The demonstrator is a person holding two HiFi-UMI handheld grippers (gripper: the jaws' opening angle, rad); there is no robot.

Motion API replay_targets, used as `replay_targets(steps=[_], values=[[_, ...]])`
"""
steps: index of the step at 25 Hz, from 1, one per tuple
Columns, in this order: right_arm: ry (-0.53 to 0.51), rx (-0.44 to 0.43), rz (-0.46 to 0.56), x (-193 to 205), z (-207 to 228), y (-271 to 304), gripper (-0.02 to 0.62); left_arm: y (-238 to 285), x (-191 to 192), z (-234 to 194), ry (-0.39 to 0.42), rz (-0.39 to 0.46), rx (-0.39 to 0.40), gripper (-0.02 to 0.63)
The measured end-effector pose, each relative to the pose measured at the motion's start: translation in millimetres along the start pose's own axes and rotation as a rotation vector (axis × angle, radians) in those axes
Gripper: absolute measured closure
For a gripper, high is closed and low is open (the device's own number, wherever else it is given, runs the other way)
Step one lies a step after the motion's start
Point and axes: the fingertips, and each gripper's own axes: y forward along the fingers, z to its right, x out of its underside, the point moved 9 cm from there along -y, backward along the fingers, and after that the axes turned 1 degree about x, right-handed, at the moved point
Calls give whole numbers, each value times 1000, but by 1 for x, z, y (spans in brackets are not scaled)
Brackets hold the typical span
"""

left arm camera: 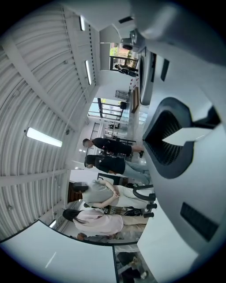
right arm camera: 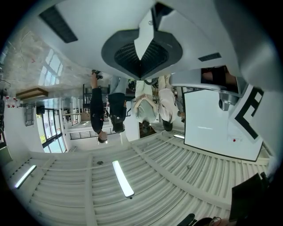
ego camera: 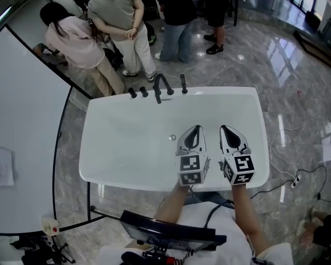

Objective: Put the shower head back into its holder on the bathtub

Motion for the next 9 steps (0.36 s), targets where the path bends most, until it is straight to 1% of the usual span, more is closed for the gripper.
replay_targets(steps=[9], values=[[-3,-11,0,-2,-1,-5,589,-7,-4,-2,-21,-6,-34,603]])
